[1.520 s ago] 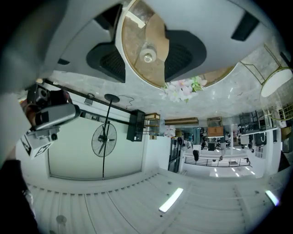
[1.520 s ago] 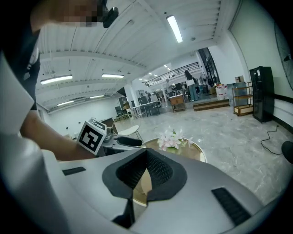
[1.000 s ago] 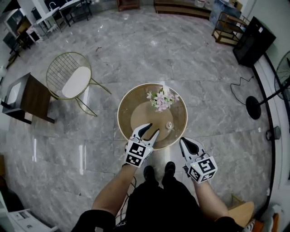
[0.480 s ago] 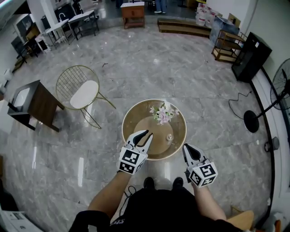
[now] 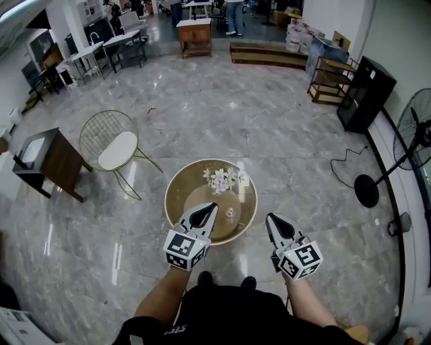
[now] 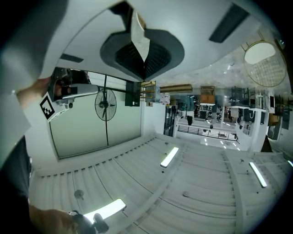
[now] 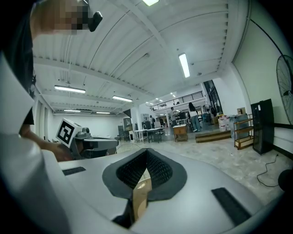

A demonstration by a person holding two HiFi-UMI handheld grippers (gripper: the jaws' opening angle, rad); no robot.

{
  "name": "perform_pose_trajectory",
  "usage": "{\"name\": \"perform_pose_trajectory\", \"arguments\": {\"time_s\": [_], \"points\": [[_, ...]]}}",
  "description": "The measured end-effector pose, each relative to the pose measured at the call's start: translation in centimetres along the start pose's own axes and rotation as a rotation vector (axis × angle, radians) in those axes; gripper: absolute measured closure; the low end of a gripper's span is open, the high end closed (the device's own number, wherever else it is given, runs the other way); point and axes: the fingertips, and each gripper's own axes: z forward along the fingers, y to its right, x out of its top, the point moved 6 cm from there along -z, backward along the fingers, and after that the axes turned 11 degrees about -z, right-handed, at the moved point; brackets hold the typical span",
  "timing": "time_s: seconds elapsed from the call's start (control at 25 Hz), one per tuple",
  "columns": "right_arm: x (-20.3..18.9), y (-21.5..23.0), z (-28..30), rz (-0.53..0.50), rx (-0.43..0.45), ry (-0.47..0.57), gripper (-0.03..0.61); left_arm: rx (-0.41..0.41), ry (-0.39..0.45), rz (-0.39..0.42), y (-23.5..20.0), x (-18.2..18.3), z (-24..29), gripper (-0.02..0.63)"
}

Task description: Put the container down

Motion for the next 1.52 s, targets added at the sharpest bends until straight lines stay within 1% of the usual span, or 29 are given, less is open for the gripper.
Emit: {"name": "perform_pose_trajectory", "arguments": {"time_s": [0.12, 0.28, 0.4, 0.48, 0.6, 0.68, 0.84, 0.92, 1.08, 1.12, 1.2, 1.28, 1.32, 1.52], "points": [[0.1, 2.7, -2.3, 0.005, 0.008, 0.023, 0.565, -0.004, -0.032, 0.022, 2.8, 0.0, 1.2, 0.597], [-0.1, 5.4, -4.4, -0.035, 0.029, 0.019, 0.565, 0.039, -0.082, 0.03, 5.3, -0.1, 2.4, 0.597], [0.1, 6.4, -4.9, -0.057, 0.047, 0.022, 0.566, 0.038, -0.078, 0.022, 6.3, 0.6, 2.6, 0.597], [0.5, 6.5, -4.9, -0.062, 0.054, 0.029, 0.566, 0.036, -0.044, 0.012, 6.5, 1.6, 2.4, 0.597], [0.9, 6.2, -4.3, -0.056, 0.063, 0.041, 0.566, 0.028, 0.022, -0.023, 6.2, 2.9, 1.9, 0.597], [1.4, 5.5, -3.6, -0.06, 0.077, 0.047, 0.568, 0.027, 0.038, -0.029, 5.7, 3.5, 1.7, 0.597], [2.7, 3.7, -1.9, -0.091, 0.105, 0.057, 0.568, 0.056, 0.035, -0.026, 4.1, 4.0, 0.9, 0.597], [3.3, 3.2, -1.4, -0.089, 0.101, 0.066, 0.568, 0.062, 0.039, -0.04, 3.3, 4.2, 0.5, 0.597], [4.0, 2.4, -1.0, -0.088, 0.089, 0.068, 0.568, 0.081, 0.022, -0.035, 2.4, 4.3, -0.3, 0.597], [4.0, 2.2, -0.9, -0.093, 0.087, 0.067, 0.568, 0.09, 0.013, -0.042, 2.1, 4.2, -0.5, 0.597], [4.0, 1.8, -0.8, -0.099, 0.081, 0.065, 0.568, 0.105, 0.001, -0.081, 1.5, 3.9, -0.8, 0.597], [4.0, 1.8, -0.8, -0.096, 0.074, 0.065, 0.568, 0.101, -0.006, -0.126, 1.3, 3.7, -1.0, 0.597], [4.1, 1.8, -0.9, -0.095, 0.072, 0.064, 0.568, 0.096, -0.011, -0.132, 1.3, 3.8, -1.1, 0.597], [4.3, 1.6, -0.5, -0.089, 0.067, 0.068, 0.568, 0.115, -0.018, -0.064, 1.3, 4.0, -1.4, 0.598]]}}
